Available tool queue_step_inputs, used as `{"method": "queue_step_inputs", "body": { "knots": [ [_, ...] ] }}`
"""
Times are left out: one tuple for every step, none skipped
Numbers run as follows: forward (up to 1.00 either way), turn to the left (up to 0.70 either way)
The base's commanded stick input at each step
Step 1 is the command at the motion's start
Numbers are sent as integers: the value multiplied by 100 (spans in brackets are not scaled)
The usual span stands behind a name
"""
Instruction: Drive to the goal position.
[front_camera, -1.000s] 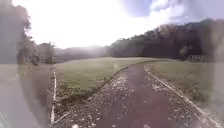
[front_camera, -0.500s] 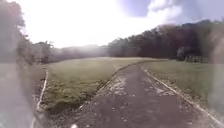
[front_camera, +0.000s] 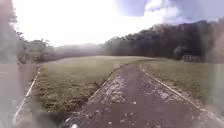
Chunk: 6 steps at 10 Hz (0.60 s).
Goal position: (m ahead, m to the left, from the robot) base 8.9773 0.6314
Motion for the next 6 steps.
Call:
{"method": "queue_step_inputs", "body": {
  "knots": [
    [70,-14],
    [70,-14],
    [70,-14],
    [70,-14],
    [70,-14],
    [70,-14]
  ]
}}
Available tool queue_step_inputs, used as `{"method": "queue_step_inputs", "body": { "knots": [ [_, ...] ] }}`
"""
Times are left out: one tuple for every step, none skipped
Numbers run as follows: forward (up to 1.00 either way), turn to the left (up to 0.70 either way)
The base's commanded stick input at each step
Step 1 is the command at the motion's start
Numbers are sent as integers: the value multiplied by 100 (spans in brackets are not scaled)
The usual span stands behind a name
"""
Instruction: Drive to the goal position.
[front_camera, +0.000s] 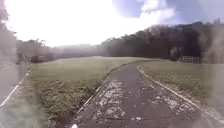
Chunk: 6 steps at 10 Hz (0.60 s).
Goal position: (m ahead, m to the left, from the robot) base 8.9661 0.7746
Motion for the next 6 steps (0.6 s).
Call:
{"method": "queue_step_inputs", "body": {
  "knots": [
    [70,-14],
    [70,-14],
    [70,-14],
    [70,-14],
    [70,-14],
    [70,-14]
  ]
}}
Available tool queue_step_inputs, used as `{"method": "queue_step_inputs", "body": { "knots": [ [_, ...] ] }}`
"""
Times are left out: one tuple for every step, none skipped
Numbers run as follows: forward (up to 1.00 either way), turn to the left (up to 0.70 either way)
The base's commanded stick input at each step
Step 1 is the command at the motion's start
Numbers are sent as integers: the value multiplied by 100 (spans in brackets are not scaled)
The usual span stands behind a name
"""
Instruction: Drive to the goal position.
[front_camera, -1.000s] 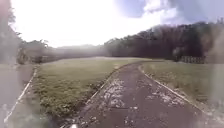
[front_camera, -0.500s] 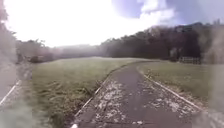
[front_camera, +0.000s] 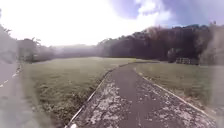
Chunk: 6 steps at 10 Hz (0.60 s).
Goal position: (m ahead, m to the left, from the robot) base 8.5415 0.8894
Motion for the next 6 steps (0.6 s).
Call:
{"method": "queue_step_inputs", "body": {
  "knots": [
    [70,-14],
    [70,-7],
    [70,-2],
    [70,0],
    [70,0],
    [70,0]
  ]
}}
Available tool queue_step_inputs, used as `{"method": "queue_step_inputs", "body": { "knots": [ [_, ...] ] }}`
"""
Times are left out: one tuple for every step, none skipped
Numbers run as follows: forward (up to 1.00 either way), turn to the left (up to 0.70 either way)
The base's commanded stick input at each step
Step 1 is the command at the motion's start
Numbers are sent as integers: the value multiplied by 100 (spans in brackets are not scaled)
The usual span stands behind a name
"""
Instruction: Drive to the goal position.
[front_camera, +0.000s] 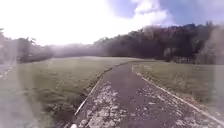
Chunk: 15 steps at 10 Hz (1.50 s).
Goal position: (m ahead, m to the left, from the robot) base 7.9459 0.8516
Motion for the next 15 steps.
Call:
{"method": "queue_step_inputs", "body": {
  "knots": [
    [70,0],
    [70,0],
    [70,0],
    [70,0],
    [70,0],
    [70,0],
    [70,0],
    [70,0],
    [70,0],
    [70,0],
    [70,-2],
    [70,-7],
    [70,-13],
    [70,-13],
    [70,-13]
  ]
}}
